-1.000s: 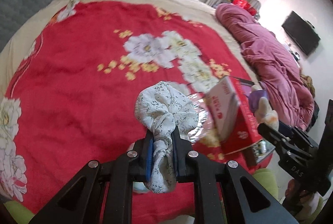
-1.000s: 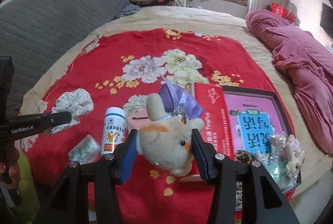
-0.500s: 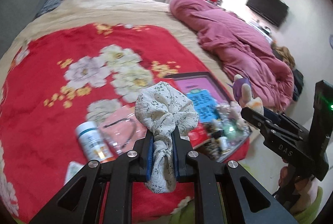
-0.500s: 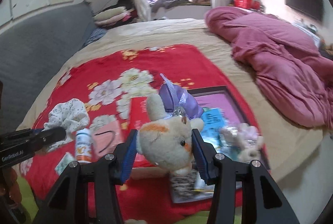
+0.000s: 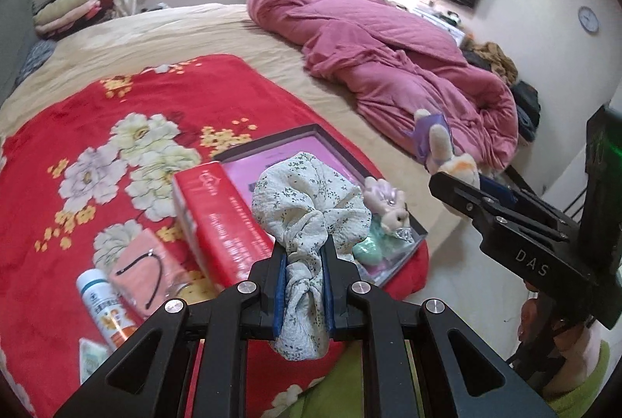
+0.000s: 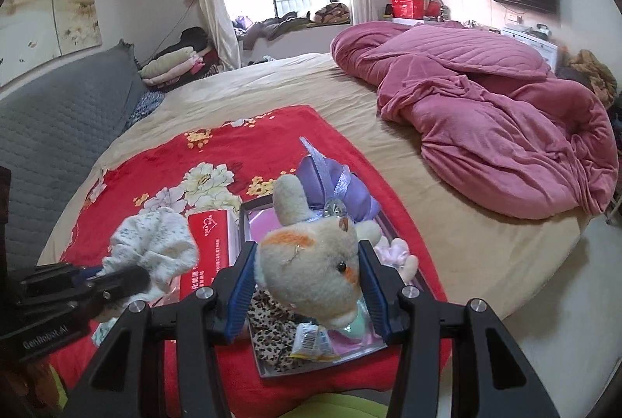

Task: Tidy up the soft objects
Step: 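Carry the bunny with the right tool while the left carries the scrunchie to the tray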

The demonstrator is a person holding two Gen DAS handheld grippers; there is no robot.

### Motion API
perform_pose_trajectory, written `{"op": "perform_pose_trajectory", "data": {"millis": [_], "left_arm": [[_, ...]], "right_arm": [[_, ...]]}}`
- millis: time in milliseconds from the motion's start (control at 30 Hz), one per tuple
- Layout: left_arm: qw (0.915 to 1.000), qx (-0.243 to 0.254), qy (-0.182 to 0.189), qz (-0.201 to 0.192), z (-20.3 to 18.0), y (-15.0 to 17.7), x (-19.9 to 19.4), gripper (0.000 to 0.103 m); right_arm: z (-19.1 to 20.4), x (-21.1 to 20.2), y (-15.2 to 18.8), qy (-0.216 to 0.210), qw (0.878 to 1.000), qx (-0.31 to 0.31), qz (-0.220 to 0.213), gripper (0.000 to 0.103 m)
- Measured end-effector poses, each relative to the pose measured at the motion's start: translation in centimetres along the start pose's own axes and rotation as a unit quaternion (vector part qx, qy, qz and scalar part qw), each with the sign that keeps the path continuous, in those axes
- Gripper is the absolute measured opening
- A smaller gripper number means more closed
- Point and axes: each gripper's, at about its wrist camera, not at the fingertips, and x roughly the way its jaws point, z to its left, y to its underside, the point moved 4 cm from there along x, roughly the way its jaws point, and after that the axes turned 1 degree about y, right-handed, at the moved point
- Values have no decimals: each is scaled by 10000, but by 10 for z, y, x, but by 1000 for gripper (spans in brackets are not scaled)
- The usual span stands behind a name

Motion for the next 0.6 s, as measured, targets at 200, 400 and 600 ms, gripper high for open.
{"op": "perform_pose_trajectory", "data": {"millis": [200, 400, 600], "left_arm": [[9998, 117, 51, 145, -18, -3, 21, 15], [9993, 185, 54, 325, -31, -2, 47, 15], [9984, 259, 42, 495, -40, 1, 71, 15]], "right_arm": [[-12, -3, -3, 1, 10000, 11, -75, 50], [-24, 0, -4, 31, 9999, 102, -71, 50], [-35, 7, -6, 18, 9998, 164, -90, 50]]}}
